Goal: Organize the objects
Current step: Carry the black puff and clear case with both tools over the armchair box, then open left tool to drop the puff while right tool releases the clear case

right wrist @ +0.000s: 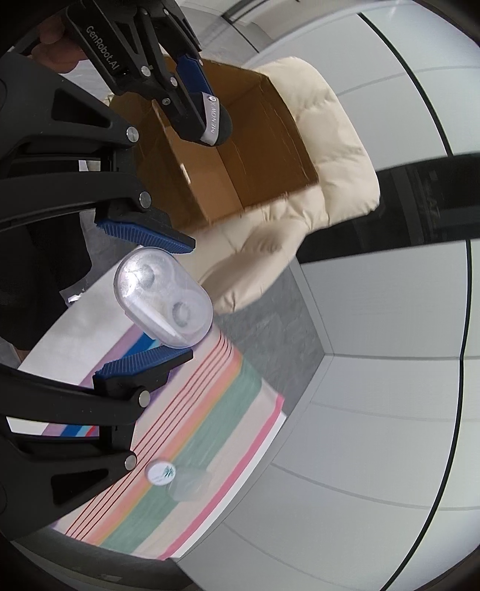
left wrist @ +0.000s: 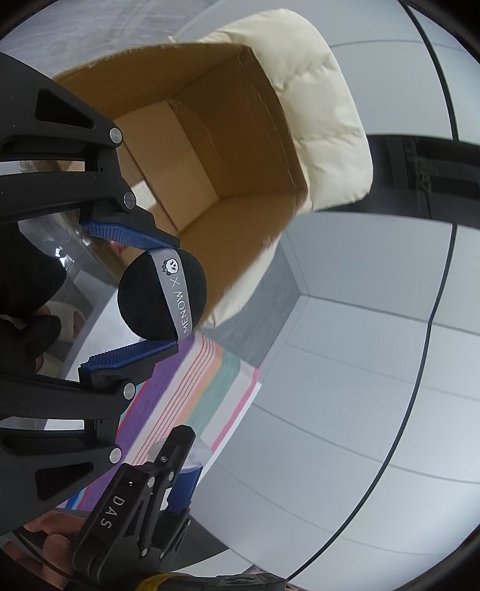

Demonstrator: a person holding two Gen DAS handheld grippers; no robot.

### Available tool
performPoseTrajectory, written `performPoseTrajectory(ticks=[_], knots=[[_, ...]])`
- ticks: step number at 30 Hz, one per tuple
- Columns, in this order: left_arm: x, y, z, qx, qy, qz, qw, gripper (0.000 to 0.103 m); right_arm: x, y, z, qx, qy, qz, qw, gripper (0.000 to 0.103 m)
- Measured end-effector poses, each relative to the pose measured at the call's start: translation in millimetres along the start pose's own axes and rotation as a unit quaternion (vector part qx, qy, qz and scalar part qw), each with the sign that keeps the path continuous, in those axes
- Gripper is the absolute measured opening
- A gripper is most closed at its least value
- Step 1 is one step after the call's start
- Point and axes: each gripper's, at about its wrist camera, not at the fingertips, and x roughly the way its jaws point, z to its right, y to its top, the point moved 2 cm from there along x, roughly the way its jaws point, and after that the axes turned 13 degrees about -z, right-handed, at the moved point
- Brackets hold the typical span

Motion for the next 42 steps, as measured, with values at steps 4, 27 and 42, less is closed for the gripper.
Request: performPoseTrajectory(ticks=[4, 27, 42], knots=[[-4.0, -1.2, -20.3, -0.016, 0.010, 0.001, 0.9998, 0.050, 6.7, 4.8, -21.8, -0.019, 0.011, -0.002, 1.000, 0.054], [-15.9, -20.1, -105.7, -0.086, 0.059, -0.006, 0.9945, 0.063, 41.7, 26.3, -126.2, -0.104, 0.062, -0.023, 0.992, 0.054], [-22.8, -26.9, -133.6, -0.109, 0.103, -0.003, 0.9887, 0.095, 61.4, 35.1, -152.2, -0.109, 0.056, -0.028, 0.992, 0.074]])
